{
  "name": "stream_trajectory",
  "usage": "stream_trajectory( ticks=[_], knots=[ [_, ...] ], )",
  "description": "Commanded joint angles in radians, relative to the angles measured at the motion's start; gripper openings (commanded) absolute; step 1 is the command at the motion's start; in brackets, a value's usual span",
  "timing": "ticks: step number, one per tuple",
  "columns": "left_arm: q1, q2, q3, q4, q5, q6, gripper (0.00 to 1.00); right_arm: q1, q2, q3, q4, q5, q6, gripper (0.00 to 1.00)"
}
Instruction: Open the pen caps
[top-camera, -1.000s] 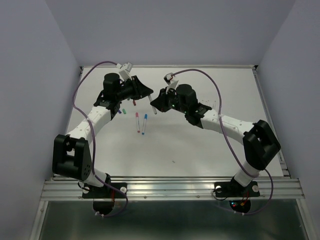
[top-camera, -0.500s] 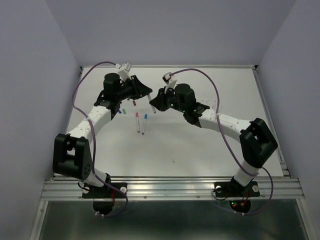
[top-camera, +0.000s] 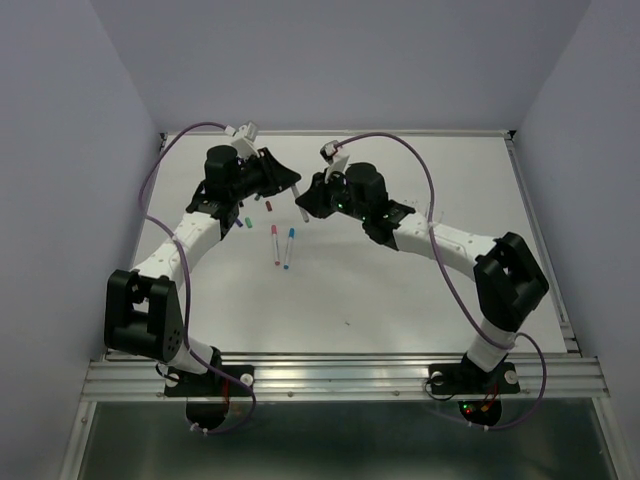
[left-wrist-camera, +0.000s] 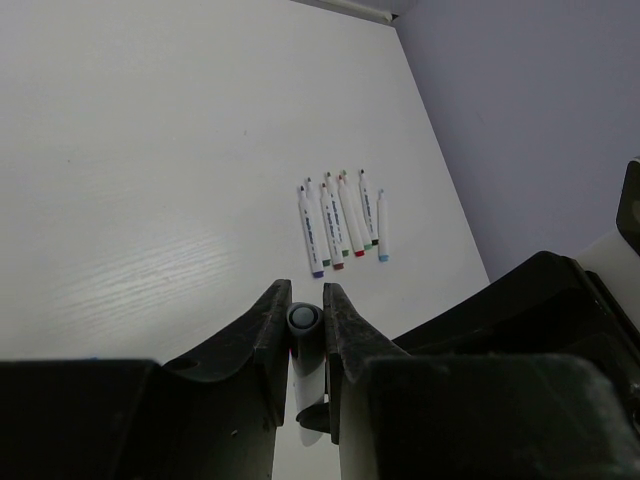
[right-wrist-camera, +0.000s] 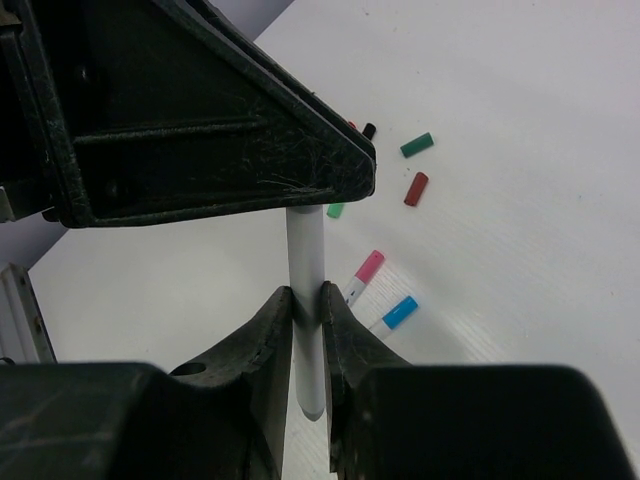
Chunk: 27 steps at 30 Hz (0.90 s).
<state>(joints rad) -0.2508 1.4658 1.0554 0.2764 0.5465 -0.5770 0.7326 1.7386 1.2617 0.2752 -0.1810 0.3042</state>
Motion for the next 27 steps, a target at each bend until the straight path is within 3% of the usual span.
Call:
stream_trajectory(
  ticks=[1,2,3,8,15,19,24,27],
  knots=[
    [-0.011,-0.047,0.037,0.009,0.040,0.000,0.00,-0.004,0.015,0.065,0.062,0.006,-0.023,0.16],
    [-0.011,-0.047,0.040,0.007,0.038,0.000,0.00,-0.004,0.024,0.070,0.052,-0.001,-0.031,0.13],
    [-0.011,-0.050,0.041,0.007,0.033,0.000,0.00,-0.004,0.029,0.083,0.042,-0.015,-0.039,0.01],
    [0.007,-0.029,0.121,-0.064,-0.060,0.043,0.00,-0.004,0.049,0.076,-0.039,-0.174,-0.068,0.01],
    [0.085,0.071,0.362,-0.108,-0.215,0.046,0.00,0.123,-0.063,-0.160,-0.087,-0.244,-0.113,0.01],
    [0.152,0.149,0.484,-0.140,-0.207,0.040,0.00,0.183,-0.114,-0.269,-0.059,-0.339,-0.042,0.01],
    [0.188,0.159,0.540,-0.227,-0.221,0.069,0.00,0.206,-0.212,-0.354,-0.054,-0.189,0.007,0.01],
    [0.188,0.123,0.486,-0.314,-0.310,0.115,0.00,0.188,-0.264,-0.351,-0.112,0.007,0.030,0.01]
  ],
)
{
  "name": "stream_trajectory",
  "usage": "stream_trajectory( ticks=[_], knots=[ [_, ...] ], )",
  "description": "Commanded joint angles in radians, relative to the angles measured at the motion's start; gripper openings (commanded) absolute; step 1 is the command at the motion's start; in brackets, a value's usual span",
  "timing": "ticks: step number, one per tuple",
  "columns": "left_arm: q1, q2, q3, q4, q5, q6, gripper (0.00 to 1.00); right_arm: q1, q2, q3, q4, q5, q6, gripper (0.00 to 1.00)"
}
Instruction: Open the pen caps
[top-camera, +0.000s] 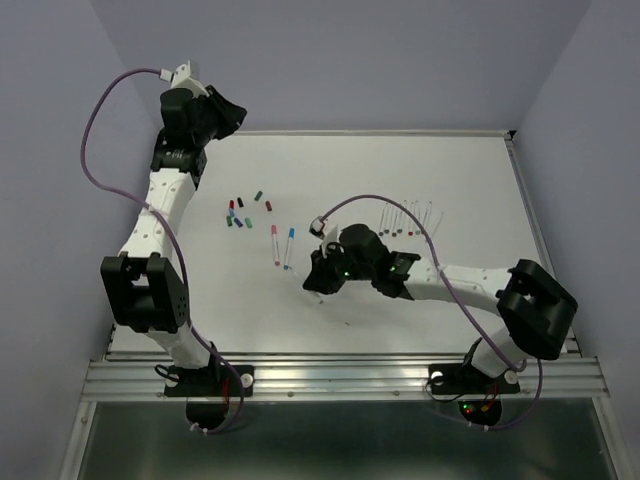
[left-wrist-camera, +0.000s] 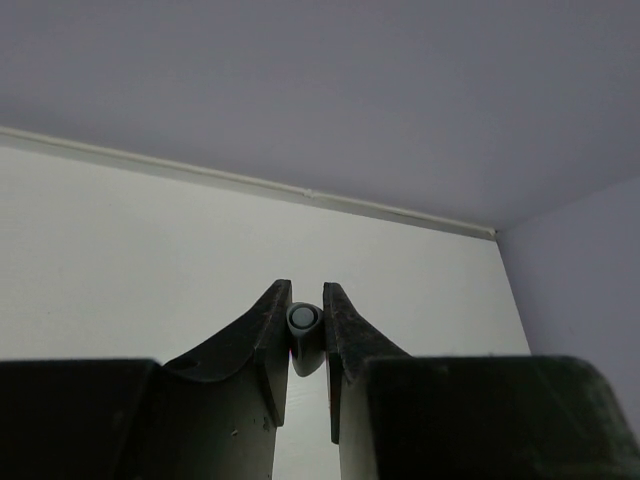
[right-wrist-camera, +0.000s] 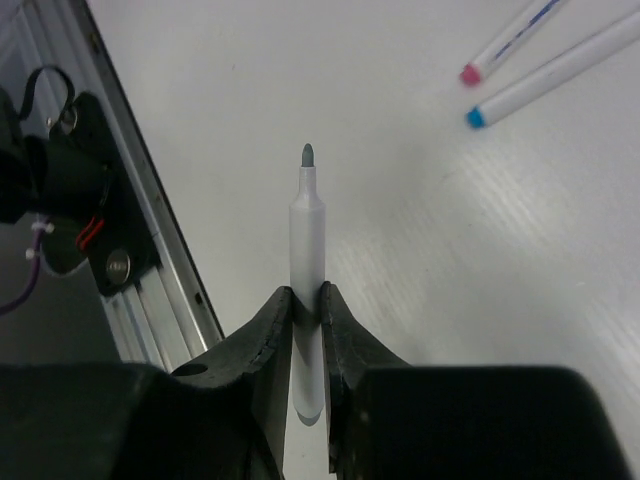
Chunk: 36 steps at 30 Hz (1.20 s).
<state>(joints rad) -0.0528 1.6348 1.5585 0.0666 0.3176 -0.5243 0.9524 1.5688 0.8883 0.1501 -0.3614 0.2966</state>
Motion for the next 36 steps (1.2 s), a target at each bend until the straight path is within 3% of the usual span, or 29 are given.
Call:
stream_trajectory(
  ticks=[1,6,9,16,19,27,31,32,36],
  knots=[
    [-0.010,-0.061,-0.056,-0.125,-0.107,0.076,0.00,-0.032,-0.108,0.027,-0.001,0.232,0.044,0.01],
    [-0.009,-0.053,-0.169,-0.269,-0.290,0.081,0.00,-0.148,-0.142,0.029,-0.066,0.357,0.093,0.01],
    [-0.009,-0.004,-0.239,-0.274,-0.307,0.090,0.00,-0.260,-0.168,0.017,-0.084,0.403,0.119,0.01],
    [-0.013,0.118,-0.232,-0.309,-0.370,0.083,0.01,-0.294,-0.213,0.009,-0.127,0.530,0.088,0.01],
    [-0.019,0.163,-0.210,-0.310,-0.390,0.079,0.10,-0.317,-0.217,-0.005,-0.133,0.550,0.093,0.01],
    [-0.033,0.249,-0.160,-0.352,-0.446,0.078,0.10,-0.346,-0.211,-0.012,-0.147,0.562,0.102,0.01],
    [-0.039,0.254,-0.155,-0.353,-0.448,0.081,0.23,-0.356,-0.207,-0.011,-0.147,0.562,0.104,0.01],
    [-0.042,0.252,-0.156,-0.352,-0.448,0.081,0.30,-0.356,-0.202,-0.009,-0.147,0.562,0.102,0.01],
    [-0.044,0.255,-0.155,-0.353,-0.446,0.081,0.39,-0.365,-0.196,-0.002,-0.147,0.562,0.104,0.01]
  ],
)
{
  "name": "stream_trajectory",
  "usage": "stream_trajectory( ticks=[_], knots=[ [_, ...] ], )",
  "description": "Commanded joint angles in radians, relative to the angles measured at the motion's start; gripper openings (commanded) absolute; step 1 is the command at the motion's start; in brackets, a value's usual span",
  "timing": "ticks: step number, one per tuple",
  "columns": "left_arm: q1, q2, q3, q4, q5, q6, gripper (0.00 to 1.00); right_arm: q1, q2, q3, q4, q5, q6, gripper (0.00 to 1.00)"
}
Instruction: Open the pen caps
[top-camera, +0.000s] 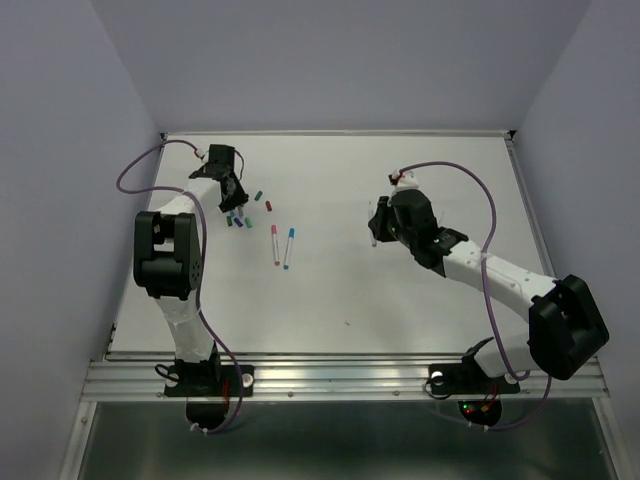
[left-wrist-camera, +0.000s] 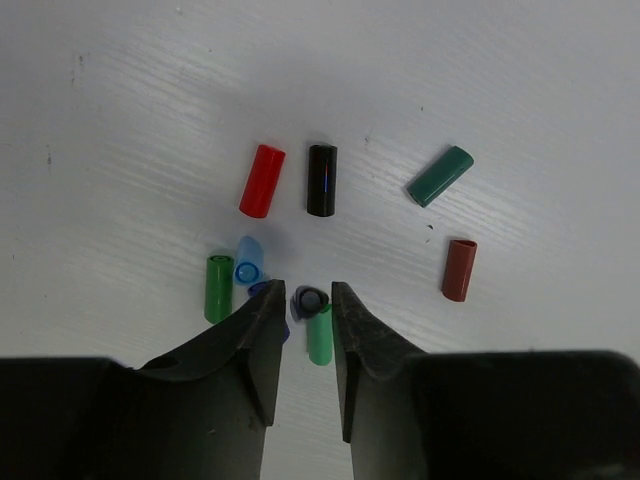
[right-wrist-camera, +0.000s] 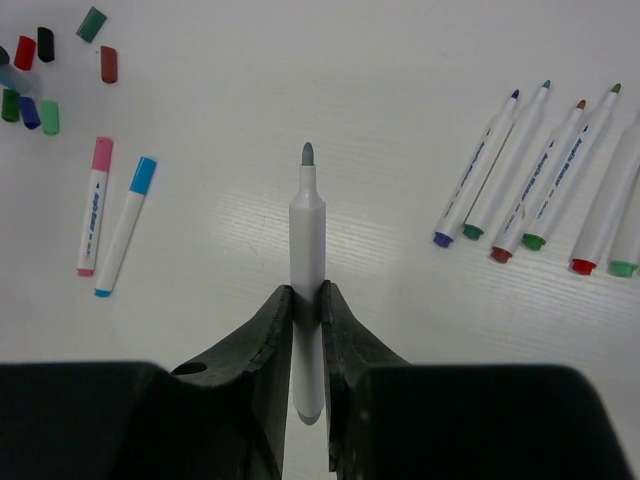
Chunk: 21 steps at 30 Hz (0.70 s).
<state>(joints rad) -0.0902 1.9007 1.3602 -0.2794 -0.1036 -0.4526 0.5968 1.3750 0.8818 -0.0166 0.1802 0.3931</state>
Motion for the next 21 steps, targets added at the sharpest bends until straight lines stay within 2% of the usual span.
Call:
stream_trajectory(
  ticks=[1,3,8,10,14,15,16,21],
  knots=[
    [-0.006,-0.011,0.045,-0.007,-0.025,0.011,0.40,-0.009,-0.001,0.009,0.020,0.024,0.007,0.01],
    [-0.008,-0.014,0.045,-0.010,-0.027,0.012,0.46,-0.020,-0.001,0.012,0.006,0.025,0.007,0.01],
    [-0.009,-0.032,0.053,-0.014,-0.008,0.015,0.47,-0.029,-0.013,0.016,-0.017,0.039,0.009,0.01],
    [-0.011,-0.057,0.054,-0.007,0.014,0.017,0.51,-0.057,-0.017,0.016,-0.034,0.068,0.024,0.01],
    [-0.017,-0.126,0.045,0.016,0.088,0.025,0.76,-0.118,-0.019,0.017,-0.091,0.128,0.069,0.01],
    [-0.020,-0.146,0.037,0.034,0.097,0.028,0.88,-0.133,-0.016,0.016,-0.103,0.149,0.081,0.02],
    [-0.028,-0.187,0.021,0.043,0.105,0.029,0.93,-0.147,-0.016,0.013,-0.124,0.186,0.096,0.02],
    [-0.040,-0.322,-0.044,0.098,0.156,0.045,0.99,-0.267,0.002,0.008,-0.148,0.217,0.105,0.03]
  ],
)
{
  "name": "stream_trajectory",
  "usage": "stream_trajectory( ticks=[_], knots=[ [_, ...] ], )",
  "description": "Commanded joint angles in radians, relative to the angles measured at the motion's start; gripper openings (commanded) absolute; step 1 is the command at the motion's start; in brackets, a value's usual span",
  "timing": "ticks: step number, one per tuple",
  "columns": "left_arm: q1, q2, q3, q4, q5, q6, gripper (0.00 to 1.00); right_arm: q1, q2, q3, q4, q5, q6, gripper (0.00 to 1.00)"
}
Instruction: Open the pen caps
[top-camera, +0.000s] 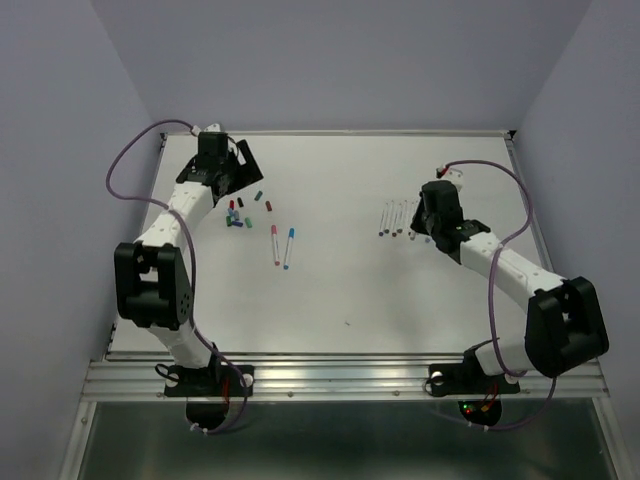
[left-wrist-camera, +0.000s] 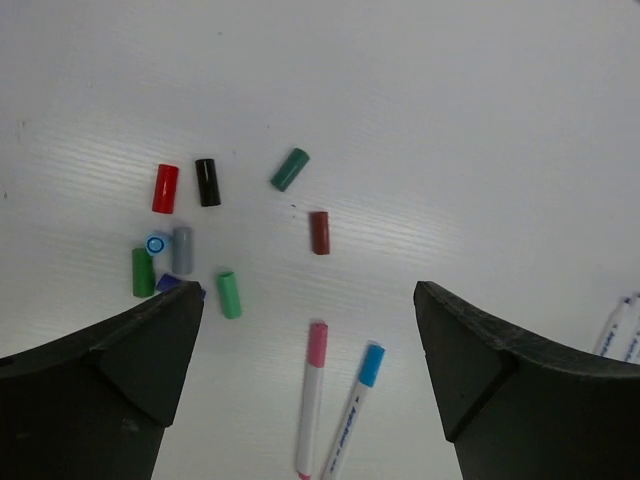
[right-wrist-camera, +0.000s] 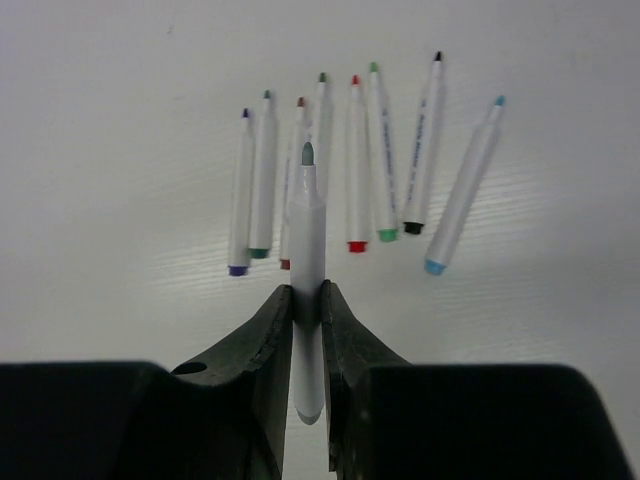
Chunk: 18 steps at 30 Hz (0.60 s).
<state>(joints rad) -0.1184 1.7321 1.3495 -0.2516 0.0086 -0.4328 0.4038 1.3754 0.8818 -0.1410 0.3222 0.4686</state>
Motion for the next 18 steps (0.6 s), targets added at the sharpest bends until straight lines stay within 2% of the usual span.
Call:
stream_trajectory(
  ticks=[1,7,18],
  knots=[
    [-0.012,-0.176,-0.047,0.080,0.047,0.026,0.99,-0.091,0.016,0.011,-0.023,0.080,0.019,0.02],
    [-0.012,-0.307,-0.144,0.124,0.030,0.040,0.99,-0.219,0.091,0.037,-0.022,0.112,0.018,0.05],
    [-0.012,-0.269,-0.151,0.115,0.060,0.045,0.99,-0.289,0.249,0.075,-0.005,0.103,-0.022,0.12]
  ],
)
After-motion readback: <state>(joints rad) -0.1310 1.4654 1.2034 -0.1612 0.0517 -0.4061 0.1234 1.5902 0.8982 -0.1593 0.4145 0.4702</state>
